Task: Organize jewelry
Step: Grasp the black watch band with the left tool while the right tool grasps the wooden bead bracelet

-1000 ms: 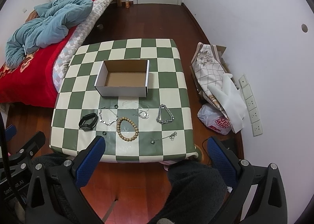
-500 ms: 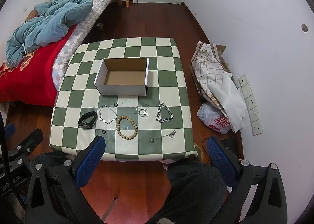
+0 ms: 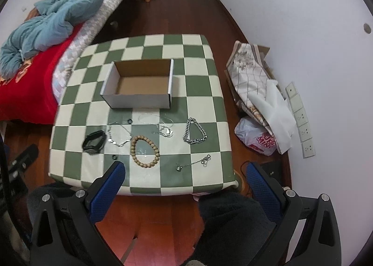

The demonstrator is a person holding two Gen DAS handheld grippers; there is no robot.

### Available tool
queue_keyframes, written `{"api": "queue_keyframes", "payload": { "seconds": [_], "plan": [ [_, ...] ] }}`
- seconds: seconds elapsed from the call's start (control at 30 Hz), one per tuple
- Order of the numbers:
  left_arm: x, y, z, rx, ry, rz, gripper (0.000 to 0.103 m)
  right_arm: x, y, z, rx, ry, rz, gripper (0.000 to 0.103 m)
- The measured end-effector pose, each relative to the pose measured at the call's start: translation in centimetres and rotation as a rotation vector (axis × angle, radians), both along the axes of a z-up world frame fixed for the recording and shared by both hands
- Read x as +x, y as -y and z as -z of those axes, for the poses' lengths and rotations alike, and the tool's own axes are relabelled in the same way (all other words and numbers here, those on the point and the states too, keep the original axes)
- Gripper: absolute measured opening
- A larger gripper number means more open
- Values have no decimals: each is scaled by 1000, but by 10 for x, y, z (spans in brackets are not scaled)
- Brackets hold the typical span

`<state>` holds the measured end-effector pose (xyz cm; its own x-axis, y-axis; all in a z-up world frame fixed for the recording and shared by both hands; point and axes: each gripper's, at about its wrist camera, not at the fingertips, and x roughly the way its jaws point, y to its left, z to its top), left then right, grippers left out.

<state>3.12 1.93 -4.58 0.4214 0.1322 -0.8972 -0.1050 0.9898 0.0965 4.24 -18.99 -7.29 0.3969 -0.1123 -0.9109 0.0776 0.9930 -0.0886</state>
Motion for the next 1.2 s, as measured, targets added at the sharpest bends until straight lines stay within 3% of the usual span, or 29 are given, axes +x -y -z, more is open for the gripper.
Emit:
{"api": "queue_keyframes", "payload": {
  "seconds": [0.2, 0.47, 0.7, 0.93, 1.1, 1.17, 1.2],
  "plan": [
    [31, -18, 64, 55, -104, -35, 103, 34, 10, 57, 33, -58, 35, 103],
    [65, -25, 123, 21, -203, -25, 103, 71, -2, 137, 20, -163, 31, 103],
    [85, -28, 160, -44, -266, -3, 102, 92, -7, 194, 78, -250, 45, 86],
    [93, -30, 189, -167, -342, 2, 62, 106, -20, 231, 72, -309, 1, 61],
    [94, -28, 194, -181, -334, 3, 47, 108, -24, 242, 68, -304, -17, 50],
    [94, -28, 192, -174, -319, 0, 31, 107, -27, 242, 64, -303, -32, 47],
    [94, -29, 191, -171, -315, -1, 14, 107, -27, 243, 63, -302, -38, 44]
  ]
}}
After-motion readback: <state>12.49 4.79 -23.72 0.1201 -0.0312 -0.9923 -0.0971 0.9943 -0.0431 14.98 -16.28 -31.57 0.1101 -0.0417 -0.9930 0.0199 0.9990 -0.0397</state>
